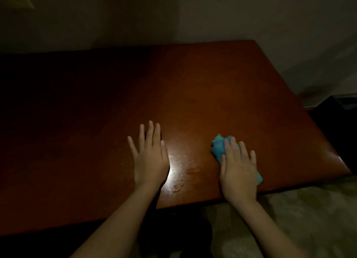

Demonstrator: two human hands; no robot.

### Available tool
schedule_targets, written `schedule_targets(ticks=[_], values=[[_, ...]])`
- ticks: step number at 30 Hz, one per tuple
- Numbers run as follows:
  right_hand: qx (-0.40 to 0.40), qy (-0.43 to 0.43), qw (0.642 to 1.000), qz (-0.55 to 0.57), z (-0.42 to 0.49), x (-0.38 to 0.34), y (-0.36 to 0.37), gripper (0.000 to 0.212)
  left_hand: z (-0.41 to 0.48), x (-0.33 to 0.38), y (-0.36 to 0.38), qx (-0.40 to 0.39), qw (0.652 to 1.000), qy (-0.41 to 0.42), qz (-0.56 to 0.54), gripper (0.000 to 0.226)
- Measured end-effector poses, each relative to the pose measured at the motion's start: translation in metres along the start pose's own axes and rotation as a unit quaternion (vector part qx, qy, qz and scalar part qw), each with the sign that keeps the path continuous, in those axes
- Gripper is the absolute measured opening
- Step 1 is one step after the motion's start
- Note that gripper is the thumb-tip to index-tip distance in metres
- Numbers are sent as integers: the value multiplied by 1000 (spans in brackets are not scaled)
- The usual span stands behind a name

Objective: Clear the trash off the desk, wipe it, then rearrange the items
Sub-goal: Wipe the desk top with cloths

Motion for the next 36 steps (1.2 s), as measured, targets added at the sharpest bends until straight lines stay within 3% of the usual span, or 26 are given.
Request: schedule_targets(ticks=[4, 17, 19, 23, 27, 33, 36], values=[[-6, -85, 996, -1, 34, -23, 13, 51, 34, 33, 12, 0, 1000, 13, 19, 65], [-11, -138, 990, 25, 219, 3, 24, 49, 171, 98, 38, 10, 997, -73, 12, 56], [-23, -107, 994, 19, 242, 36, 19, 47, 189, 110, 39, 9, 997, -74, 13, 55], [-8, 41, 999, 3, 274, 138, -1, 47, 217, 146, 48, 9, 998, -53, 12, 55], [6, 107, 994, -2, 267, 144, -3, 48, 232, 162, 53, 6, 999, -36, 12, 54], [-4, -48, 998, 37, 181, 62, 15, 50, 219, 162, 48, 29, 1000, -3, 13, 53], [-21, -120, 992, 19, 146, 68, 15, 49, 197, 153, 45, 23, 1000, -15, 11, 53]])
Point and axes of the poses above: each hand's wrist, its own z-axis towards the middle knuckle, its own y-axis out of the palm, x = y × z, the point moved 4 cm from there along z, towards the middle knuckle, and after that the axes turned 5 degrees about z, right-handed, at the moved point
